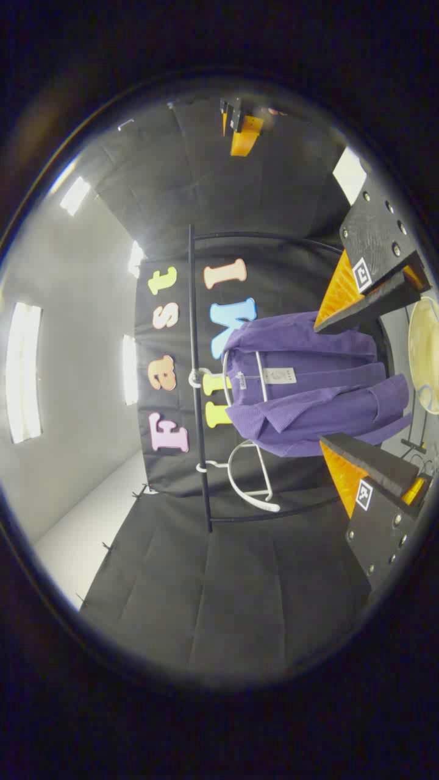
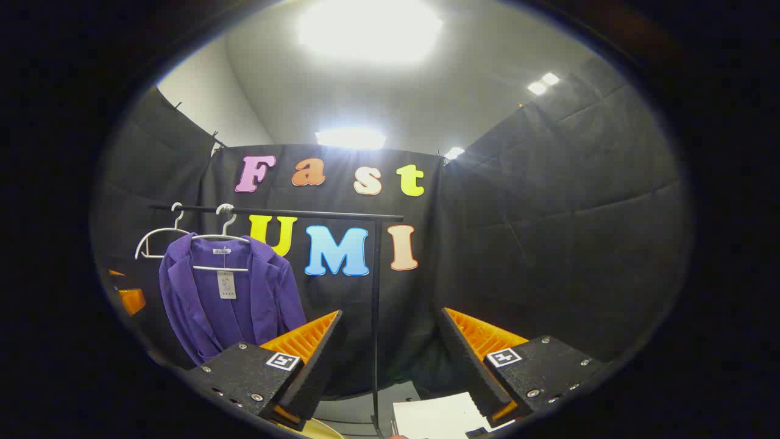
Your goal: Grasp the clothes on the hanger with both hands and then place them into the laundry hamper below.
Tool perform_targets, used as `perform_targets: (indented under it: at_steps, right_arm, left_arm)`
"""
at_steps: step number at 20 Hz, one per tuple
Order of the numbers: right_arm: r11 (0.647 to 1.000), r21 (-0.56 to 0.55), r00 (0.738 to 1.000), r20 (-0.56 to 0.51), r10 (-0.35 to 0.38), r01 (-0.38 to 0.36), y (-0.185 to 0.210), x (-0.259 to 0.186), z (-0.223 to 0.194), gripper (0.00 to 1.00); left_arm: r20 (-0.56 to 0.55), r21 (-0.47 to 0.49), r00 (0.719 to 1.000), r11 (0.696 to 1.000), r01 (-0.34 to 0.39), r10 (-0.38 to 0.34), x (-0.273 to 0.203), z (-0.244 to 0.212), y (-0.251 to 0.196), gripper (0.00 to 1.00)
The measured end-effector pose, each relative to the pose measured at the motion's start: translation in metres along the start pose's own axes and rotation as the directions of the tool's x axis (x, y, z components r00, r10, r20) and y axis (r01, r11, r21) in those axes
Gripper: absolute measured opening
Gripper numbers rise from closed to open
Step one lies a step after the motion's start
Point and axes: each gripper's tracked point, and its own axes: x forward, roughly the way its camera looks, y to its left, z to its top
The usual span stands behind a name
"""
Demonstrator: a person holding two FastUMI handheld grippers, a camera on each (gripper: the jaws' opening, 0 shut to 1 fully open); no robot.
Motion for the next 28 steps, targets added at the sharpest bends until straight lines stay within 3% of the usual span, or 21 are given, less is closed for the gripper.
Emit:
perform_targets:
  at_steps: [1, 2, 12, 13, 14, 16, 17, 19, 20, 21, 28]
  right_arm:
    - [1.000, 0.010, 1.000, -0.004, 0.006, -0.006, 0.002, 0.000, -0.002, 0.95]
    - [1.000, 0.019, 1.000, -0.010, 0.013, -0.013, 0.005, 0.000, -0.003, 0.95]
    - [0.998, 0.038, 0.998, -0.031, 0.050, -0.049, 0.025, -0.005, -0.013, 0.95]
    - [0.998, 0.042, 0.998, -0.037, 0.052, -0.050, 0.027, -0.005, -0.014, 0.95]
    - [0.997, 0.055, 0.997, -0.048, 0.053, -0.051, 0.029, -0.005, -0.016, 0.95]
    - [0.994, 0.093, 0.996, -0.061, 0.058, -0.052, 0.032, -0.004, -0.016, 0.92]
    - [0.993, 0.105, 0.996, -0.068, 0.056, -0.049, 0.034, -0.002, -0.015, 0.92]
    - [0.991, 0.122, 0.995, -0.077, 0.062, -0.053, 0.040, 0.002, -0.013, 0.95]
    - [0.990, 0.127, 0.994, -0.076, 0.074, -0.064, 0.047, 0.003, -0.011, 0.95]
    - [0.989, 0.129, 0.993, -0.073, 0.089, -0.079, 0.054, 0.005, -0.008, 0.95]
    - [0.970, 0.138, 0.977, -0.044, 0.210, -0.202, 0.107, 0.044, 0.026, 0.95]
  left_arm:
    - [0.004, -0.006, 1.000, 1.000, 0.007, -0.007, -0.001, 0.000, -0.001, 0.89]
    - [0.003, -0.011, 1.000, 1.000, 0.014, -0.014, -0.002, -0.001, -0.002, 0.99]
    - [-0.008, -0.033, 1.000, 0.999, 0.011, -0.011, -0.003, -0.005, 0.008, 0.99]
    - [-0.010, -0.038, 1.000, 0.999, 0.007, -0.008, -0.004, -0.006, 0.009, 0.94]
    - [-0.010, -0.045, 1.000, 0.999, 0.007, -0.007, -0.004, -0.006, 0.010, 0.99]
    - [-0.009, -0.046, 1.000, 0.999, 0.013, -0.013, -0.003, -0.005, 0.012, 0.99]
    - [-0.008, -0.039, 1.000, 0.999, 0.012, -0.013, -0.002, -0.004, 0.013, 0.94]
    - [-0.006, -0.031, 1.000, 0.999, 0.010, -0.010, -0.002, 0.000, 0.014, 0.99]
    - [-0.003, -0.032, 1.000, 0.999, 0.009, -0.009, -0.002, 0.003, 0.015, 0.94]
    - [-0.005, -0.035, 1.000, 0.999, 0.005, -0.005, 0.000, 0.004, 0.017, 0.99]
    - [0.005, -0.049, 0.999, 0.998, -0.038, 0.038, 0.027, 0.022, 0.024, 0.99]
